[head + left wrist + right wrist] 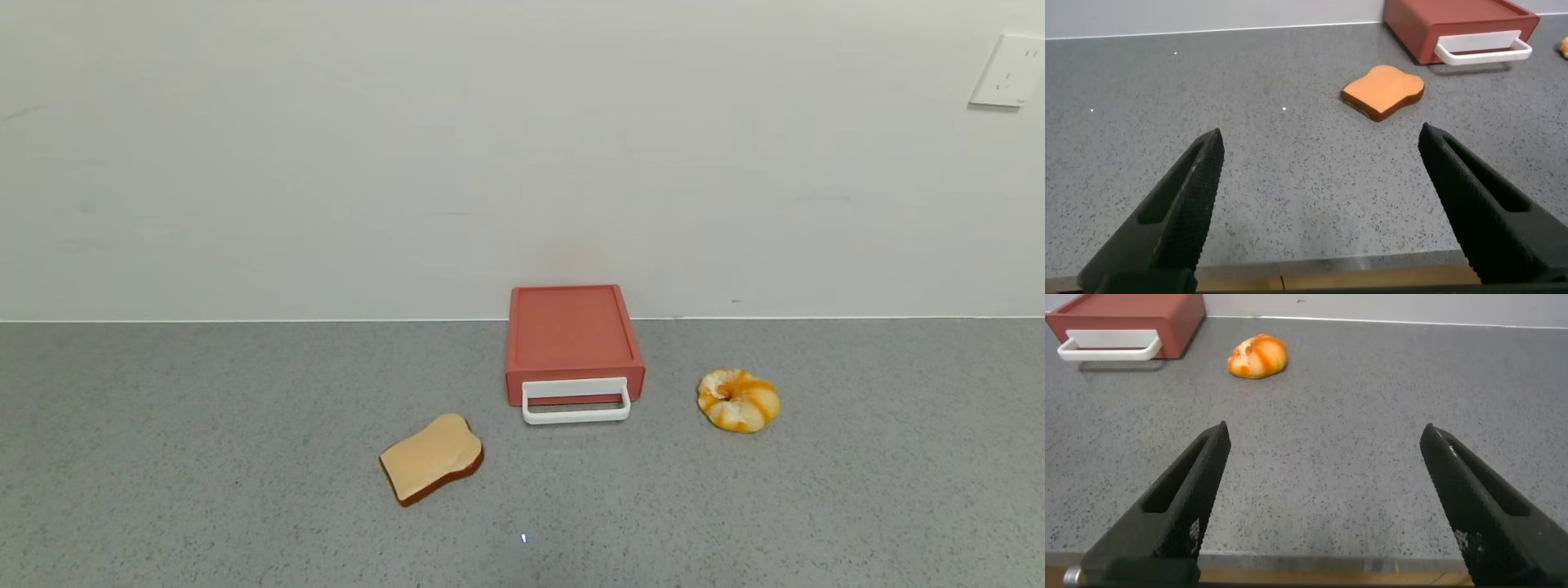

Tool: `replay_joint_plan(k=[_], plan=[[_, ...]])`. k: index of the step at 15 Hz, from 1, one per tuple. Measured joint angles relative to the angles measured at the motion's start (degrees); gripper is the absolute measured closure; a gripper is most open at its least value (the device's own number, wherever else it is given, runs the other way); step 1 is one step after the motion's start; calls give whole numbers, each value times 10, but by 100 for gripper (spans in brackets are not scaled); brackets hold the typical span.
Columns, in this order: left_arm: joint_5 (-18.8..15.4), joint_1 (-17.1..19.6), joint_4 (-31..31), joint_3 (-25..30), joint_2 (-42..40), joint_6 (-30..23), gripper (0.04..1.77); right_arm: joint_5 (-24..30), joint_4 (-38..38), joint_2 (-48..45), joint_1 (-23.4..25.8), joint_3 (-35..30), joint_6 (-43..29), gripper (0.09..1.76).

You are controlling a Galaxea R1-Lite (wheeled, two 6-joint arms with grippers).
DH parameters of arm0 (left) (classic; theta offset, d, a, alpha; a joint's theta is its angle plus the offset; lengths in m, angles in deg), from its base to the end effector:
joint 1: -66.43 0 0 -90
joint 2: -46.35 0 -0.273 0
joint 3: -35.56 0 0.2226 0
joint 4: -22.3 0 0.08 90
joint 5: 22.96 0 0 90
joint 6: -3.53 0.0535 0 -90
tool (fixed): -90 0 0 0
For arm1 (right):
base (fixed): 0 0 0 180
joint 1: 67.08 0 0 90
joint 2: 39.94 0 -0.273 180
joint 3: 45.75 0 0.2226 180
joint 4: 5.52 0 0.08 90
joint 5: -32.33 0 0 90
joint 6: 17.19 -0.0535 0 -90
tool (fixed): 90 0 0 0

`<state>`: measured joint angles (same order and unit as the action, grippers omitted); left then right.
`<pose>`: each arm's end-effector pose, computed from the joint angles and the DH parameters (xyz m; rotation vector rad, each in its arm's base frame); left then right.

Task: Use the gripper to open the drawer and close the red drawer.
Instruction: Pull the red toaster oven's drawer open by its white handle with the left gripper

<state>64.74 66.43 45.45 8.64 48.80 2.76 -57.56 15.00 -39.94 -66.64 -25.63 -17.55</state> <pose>0.0633 -0.0021 0.1069 -0.0130 -0.0228 -0.0403 0.0695 -0.0004 0.0756 0.0063 0.0070 -0.0058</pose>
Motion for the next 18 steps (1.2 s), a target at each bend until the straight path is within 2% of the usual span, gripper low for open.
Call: replay_joint_plan(k=[14, 18], plan=[[0, 0, 0, -1, 1, 0, 9, 0, 0, 0, 0, 0, 0, 14], [4, -7, 5, -80, 83, 1, 9, 0, 1, 0, 0, 0, 0, 14]])
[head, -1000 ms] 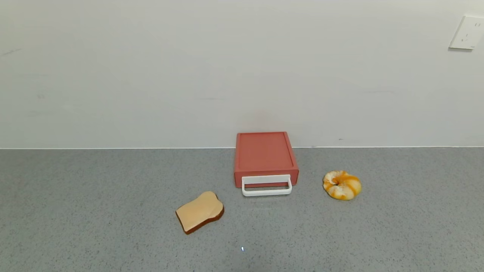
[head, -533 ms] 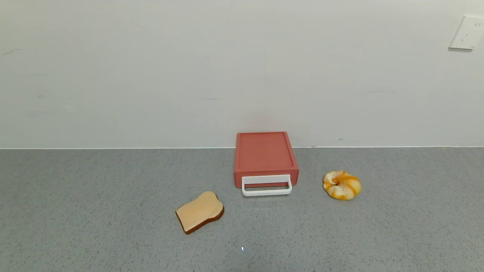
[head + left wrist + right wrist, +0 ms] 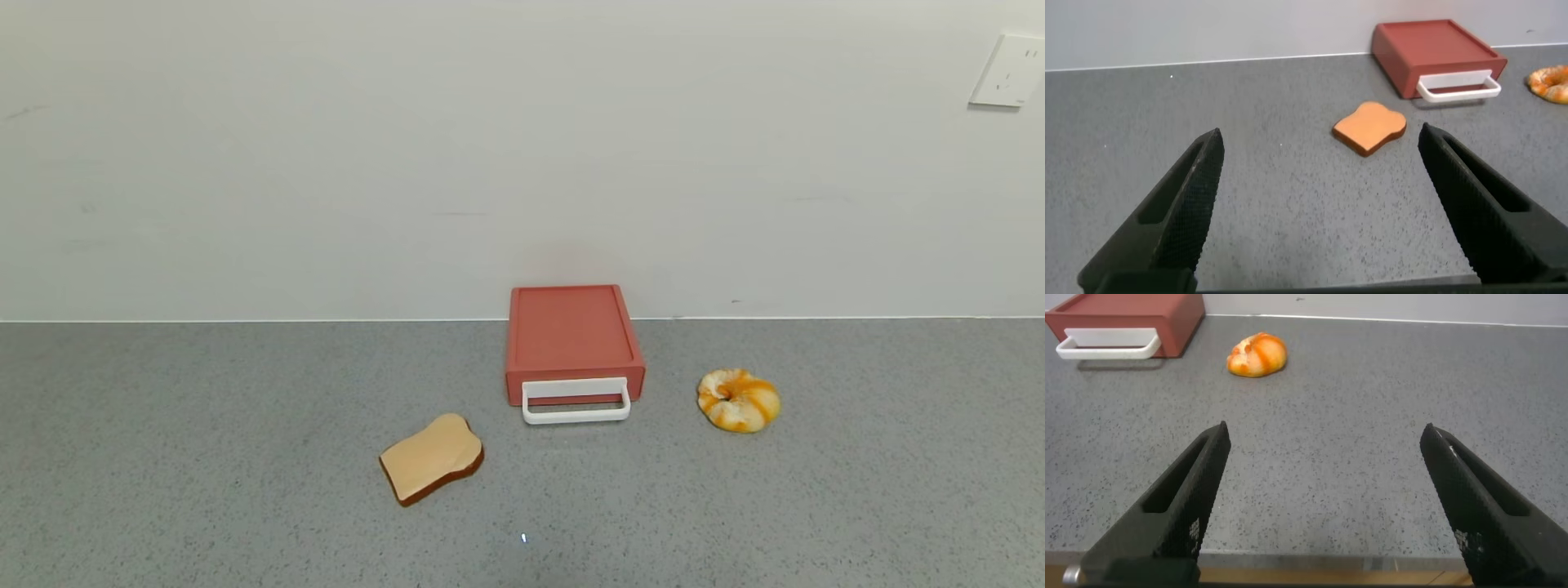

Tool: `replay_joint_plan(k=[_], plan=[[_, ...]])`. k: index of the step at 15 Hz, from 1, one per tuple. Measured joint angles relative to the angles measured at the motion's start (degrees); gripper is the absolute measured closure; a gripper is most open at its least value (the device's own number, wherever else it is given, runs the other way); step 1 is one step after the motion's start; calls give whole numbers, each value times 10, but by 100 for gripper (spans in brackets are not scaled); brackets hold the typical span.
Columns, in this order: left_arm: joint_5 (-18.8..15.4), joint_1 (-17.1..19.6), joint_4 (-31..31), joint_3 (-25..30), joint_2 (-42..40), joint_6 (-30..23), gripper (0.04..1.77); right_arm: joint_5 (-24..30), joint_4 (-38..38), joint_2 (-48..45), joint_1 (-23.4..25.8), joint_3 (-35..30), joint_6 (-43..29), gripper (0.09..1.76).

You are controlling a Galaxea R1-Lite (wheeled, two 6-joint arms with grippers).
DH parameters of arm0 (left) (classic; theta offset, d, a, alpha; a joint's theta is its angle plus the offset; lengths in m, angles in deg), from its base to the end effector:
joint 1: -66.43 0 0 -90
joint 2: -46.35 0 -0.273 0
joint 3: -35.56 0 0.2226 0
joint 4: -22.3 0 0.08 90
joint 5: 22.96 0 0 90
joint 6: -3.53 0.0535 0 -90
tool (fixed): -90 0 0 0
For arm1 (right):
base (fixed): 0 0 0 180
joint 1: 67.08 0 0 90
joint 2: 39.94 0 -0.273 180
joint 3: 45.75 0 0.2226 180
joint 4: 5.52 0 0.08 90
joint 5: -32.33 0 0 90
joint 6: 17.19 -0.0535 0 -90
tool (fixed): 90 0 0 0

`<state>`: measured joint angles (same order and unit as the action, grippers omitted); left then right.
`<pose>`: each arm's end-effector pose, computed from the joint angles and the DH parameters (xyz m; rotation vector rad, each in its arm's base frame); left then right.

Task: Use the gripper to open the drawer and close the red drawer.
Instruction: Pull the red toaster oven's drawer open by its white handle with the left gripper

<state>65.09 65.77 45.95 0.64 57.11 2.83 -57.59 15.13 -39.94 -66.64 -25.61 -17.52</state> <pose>0.0683 -0.0026 0.1433 -0.0121 -0.0086 -0.0456 0.0695 -0.0005 0.0755 0.0058 0.0089 -0.0063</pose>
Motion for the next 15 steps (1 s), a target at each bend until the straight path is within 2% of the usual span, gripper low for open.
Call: replay_joint_plan(k=[5, 9, 11, 15], plan=[[-7, -9, 0, -133, 168, 5, 9, 0, 1, 0, 0, 0, 0, 14], [-47, -18, 19, -251, 336, 14, 9, 0, 1, 0, 0, 0, 0, 14], [-61, -46, 31, -308, 426, 17, 9, 0, 1, 0, 0, 0, 0, 14], [-70, -129, 41, -403, 600, 22, 9, 0, 1, 0, 0, 1, 0, 14]])
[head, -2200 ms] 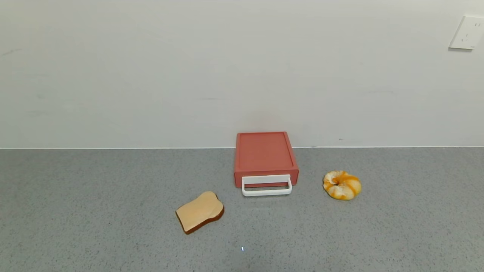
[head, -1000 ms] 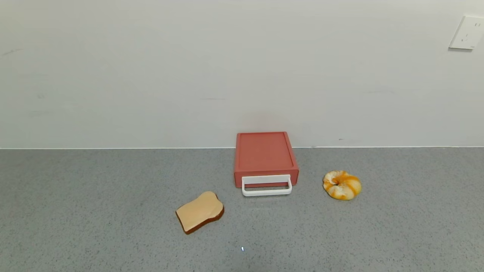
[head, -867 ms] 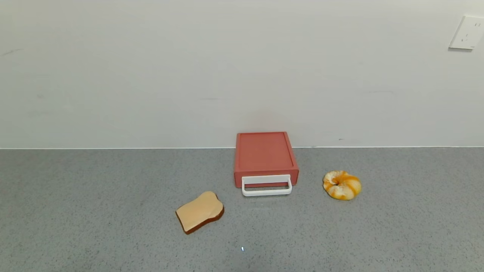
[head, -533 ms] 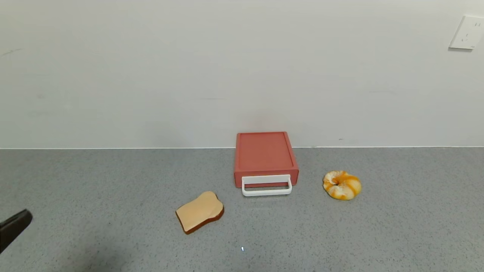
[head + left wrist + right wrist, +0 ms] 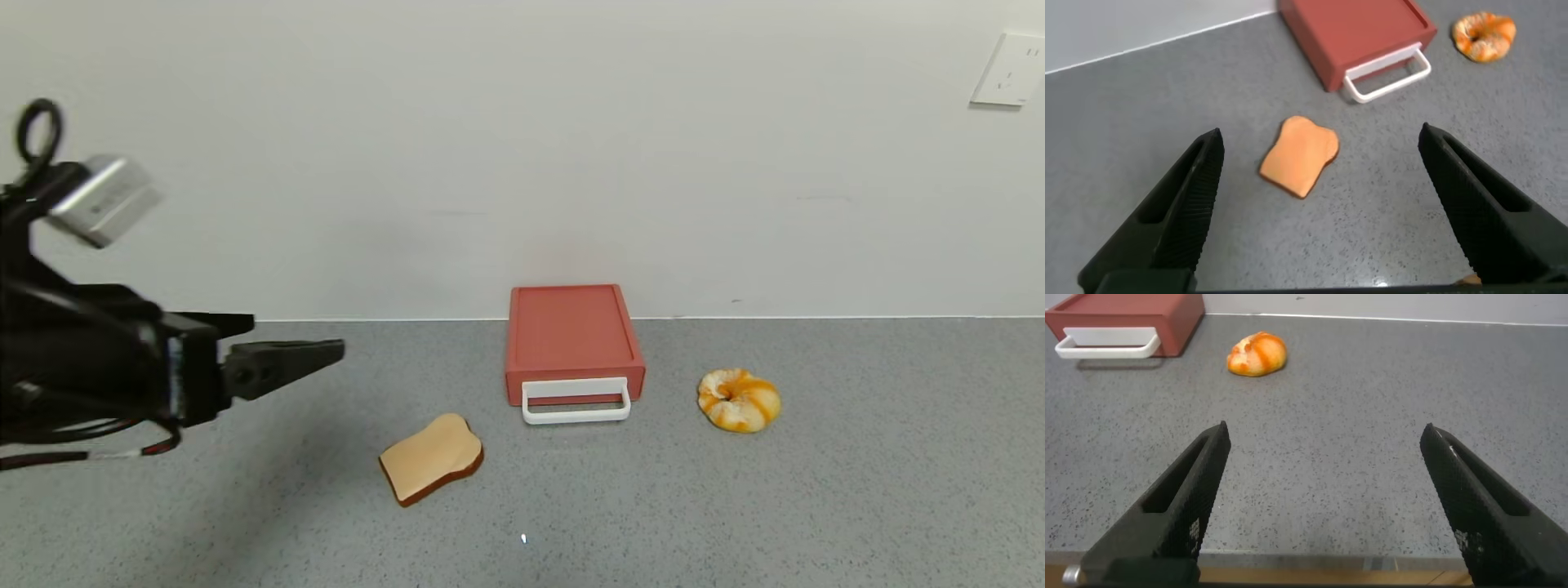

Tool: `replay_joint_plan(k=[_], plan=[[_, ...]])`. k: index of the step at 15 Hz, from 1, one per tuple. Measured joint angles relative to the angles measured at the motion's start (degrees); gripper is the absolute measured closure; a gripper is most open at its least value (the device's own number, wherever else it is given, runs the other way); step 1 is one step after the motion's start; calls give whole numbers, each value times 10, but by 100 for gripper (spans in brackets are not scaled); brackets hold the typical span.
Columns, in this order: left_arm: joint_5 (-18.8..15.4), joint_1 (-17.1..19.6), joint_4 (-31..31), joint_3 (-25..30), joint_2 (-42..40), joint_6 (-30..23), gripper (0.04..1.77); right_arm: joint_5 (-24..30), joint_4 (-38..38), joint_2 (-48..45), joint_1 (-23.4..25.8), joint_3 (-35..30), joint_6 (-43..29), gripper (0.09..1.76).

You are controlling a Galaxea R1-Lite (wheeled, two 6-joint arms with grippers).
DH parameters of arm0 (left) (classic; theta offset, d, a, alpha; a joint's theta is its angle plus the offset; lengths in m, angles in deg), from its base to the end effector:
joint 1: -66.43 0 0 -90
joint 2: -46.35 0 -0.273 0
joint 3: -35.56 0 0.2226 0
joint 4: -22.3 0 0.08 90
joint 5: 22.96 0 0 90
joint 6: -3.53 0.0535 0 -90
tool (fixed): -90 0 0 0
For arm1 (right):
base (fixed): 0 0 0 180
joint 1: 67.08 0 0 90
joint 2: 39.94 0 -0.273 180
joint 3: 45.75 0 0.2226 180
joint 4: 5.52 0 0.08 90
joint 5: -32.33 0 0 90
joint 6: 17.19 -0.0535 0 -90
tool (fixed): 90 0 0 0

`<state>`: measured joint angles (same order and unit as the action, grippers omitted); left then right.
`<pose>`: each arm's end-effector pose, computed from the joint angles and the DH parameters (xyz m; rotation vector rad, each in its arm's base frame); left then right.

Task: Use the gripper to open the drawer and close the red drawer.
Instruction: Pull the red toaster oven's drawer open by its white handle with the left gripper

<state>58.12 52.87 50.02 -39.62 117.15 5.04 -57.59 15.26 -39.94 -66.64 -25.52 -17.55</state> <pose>0.2451 -0.0677 0.2222 0.0422 0.4045 -0.3923 0.0694 -0.0005 0.0757 0.0063 0.0096 -0.0063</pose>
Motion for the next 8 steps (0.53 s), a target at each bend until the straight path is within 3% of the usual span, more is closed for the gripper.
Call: replay_joint_plan(k=[5, 8], plan=[[-11, -77, 6, -150, 204, 7, 9, 0, 0, 0, 0, 0, 0, 14], [-24, -123, 53, -240, 293, 28, 9, 0, 0, 0, 0, 0, 0, 14]])
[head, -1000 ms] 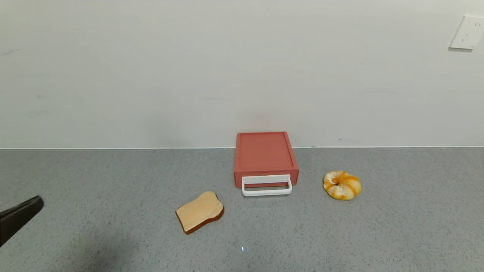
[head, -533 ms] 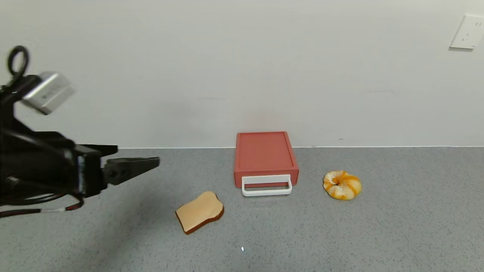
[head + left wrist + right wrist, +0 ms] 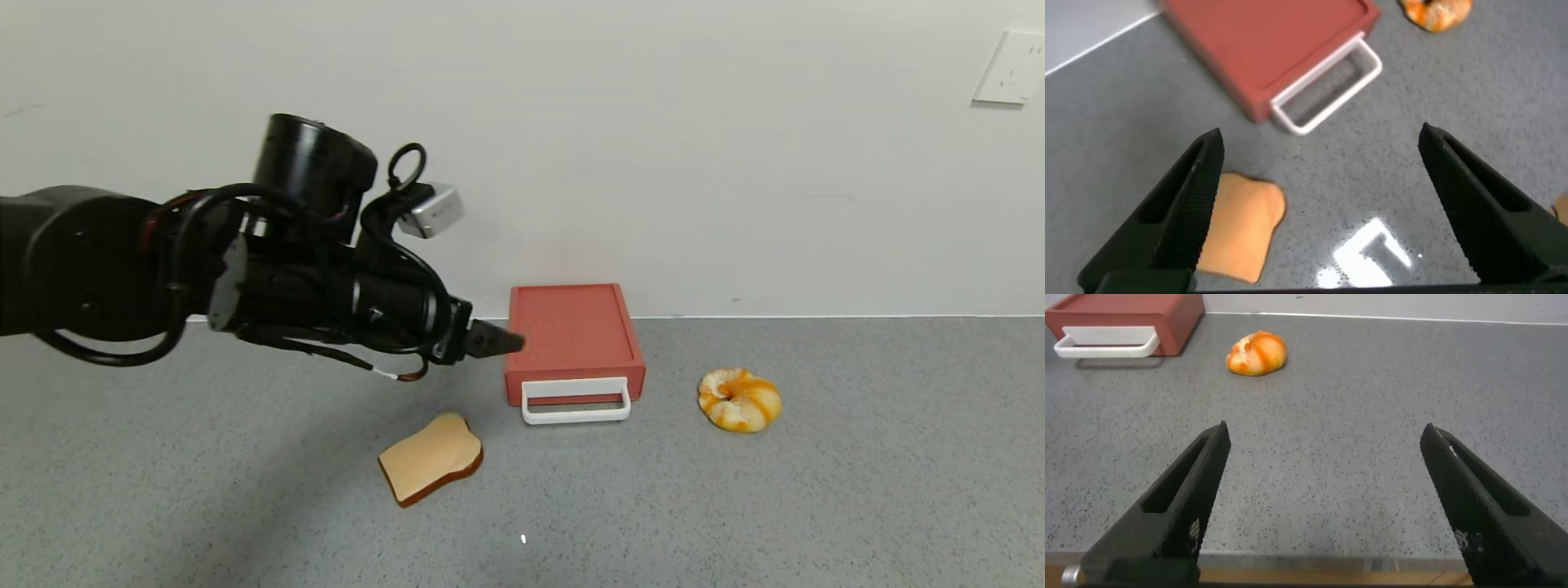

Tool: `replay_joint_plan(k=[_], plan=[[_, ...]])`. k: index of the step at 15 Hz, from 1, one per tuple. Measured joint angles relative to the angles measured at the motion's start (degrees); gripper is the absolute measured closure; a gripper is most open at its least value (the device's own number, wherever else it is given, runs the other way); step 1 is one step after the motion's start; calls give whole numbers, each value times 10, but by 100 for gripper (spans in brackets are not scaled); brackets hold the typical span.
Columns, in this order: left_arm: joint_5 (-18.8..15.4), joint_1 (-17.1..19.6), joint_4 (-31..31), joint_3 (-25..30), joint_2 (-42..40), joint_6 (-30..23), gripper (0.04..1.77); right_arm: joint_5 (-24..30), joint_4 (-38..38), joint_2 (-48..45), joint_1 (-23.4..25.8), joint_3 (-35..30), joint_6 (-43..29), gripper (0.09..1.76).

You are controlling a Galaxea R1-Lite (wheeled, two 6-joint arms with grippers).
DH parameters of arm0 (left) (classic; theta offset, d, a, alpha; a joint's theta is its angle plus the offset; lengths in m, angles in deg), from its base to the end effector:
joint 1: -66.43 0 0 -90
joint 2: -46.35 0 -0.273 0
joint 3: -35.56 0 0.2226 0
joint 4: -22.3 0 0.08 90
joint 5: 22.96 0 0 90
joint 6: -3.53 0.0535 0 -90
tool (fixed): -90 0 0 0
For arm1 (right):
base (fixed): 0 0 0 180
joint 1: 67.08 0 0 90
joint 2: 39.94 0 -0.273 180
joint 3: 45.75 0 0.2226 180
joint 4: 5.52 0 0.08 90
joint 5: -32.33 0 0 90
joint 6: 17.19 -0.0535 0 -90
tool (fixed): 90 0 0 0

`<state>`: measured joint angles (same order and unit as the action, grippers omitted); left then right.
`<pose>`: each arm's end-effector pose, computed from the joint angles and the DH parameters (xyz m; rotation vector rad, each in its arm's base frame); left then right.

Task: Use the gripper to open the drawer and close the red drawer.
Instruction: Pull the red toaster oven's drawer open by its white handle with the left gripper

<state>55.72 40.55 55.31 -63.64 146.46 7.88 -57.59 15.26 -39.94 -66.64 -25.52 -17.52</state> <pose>0.3377 -0.1755 0.1913 0.1474 0.5735 -0.6526 0.0694 -0.0005 0.0757 0.0058 0.0096 -0.0063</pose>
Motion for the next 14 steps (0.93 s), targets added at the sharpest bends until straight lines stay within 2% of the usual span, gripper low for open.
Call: replay_joint_plan(k=[2, 6, 14], plan=[[-12, -30, 14, -34, 36, 14, 9, 0, 0, 0, 0, 0, 0, 14], [-13, -71, 15, -59, 81, 18, 9, 0, 0, 0, 0, 0, 0, 14], [-18, -118, 10, -99, 155, 21, 9, 0, 2, 0, 0, 0, -1, 14]])
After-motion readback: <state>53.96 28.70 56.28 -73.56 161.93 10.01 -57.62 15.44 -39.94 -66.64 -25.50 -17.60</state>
